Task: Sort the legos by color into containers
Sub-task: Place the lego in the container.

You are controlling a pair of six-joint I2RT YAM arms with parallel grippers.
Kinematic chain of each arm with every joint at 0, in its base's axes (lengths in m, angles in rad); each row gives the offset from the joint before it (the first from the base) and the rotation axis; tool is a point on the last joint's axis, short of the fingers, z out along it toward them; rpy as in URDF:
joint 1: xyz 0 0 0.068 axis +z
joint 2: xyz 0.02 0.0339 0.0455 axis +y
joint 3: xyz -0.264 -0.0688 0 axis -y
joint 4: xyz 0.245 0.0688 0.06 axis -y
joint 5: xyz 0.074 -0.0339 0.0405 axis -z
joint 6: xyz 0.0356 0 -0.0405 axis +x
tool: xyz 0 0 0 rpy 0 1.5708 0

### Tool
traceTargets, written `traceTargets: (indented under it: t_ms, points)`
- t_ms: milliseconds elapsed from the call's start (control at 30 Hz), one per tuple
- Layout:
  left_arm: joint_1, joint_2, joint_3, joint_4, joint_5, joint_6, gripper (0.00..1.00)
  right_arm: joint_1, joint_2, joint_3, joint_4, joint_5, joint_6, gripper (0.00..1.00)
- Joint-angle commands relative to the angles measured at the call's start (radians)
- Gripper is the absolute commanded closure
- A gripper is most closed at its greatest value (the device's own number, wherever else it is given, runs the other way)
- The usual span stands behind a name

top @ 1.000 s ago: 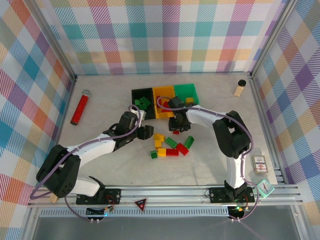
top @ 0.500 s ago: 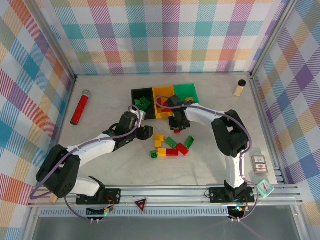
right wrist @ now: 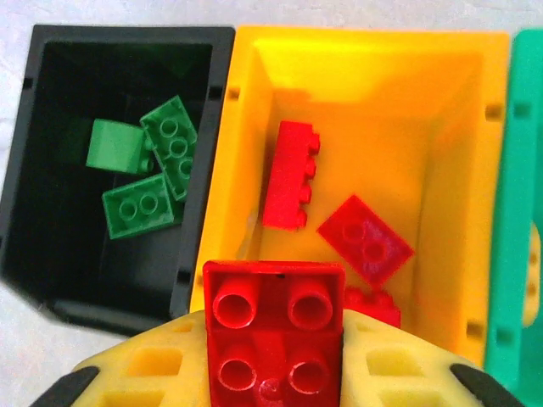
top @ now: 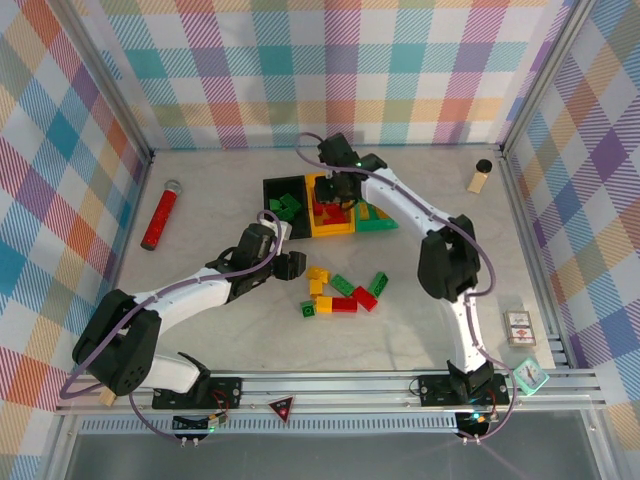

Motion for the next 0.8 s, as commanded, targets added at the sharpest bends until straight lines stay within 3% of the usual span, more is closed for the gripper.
traceTargets:
  t_ms: [0, 200, 367, 500, 600, 767]
  points:
    - [-0.012, 0.006, 0.033, 0.003, 0.012, 0.008, 0.33, -0.016, 0.118, 0.155, -0.109, -0.004, -0.049, 0.72]
    - [-0.012, -0.001, 0.031, 0.002, 0.009, 0.009, 0.33, -0.045, 0.24, 0.331, -0.16, 0.007, -0.066, 0.67]
    - [-0.012, 0.001, 0.032, 0.002, 0.012, 0.009, 0.33, -0.053, 0.228, 0.322, -0.161, -0.022, -0.063, 0.46]
    - [-0.012, 0.004, 0.032, 0.005, 0.014, 0.008, 0.33, -0.053, 0.181, 0.295, -0.164, -0.04, -0.07, 0.42]
    - [-0.012, 0.005, 0.031, 0.005, 0.012, 0.007, 0.33, -0.053, 0.111, 0.229, -0.152, -0.057, -0.072, 0.42]
    - [-0.012, 0.0, 0.029, 0.006, 0.009, 0.008, 0.33, -0.05, -0.09, -0.039, -0.051, -0.1, -0.059, 0.42]
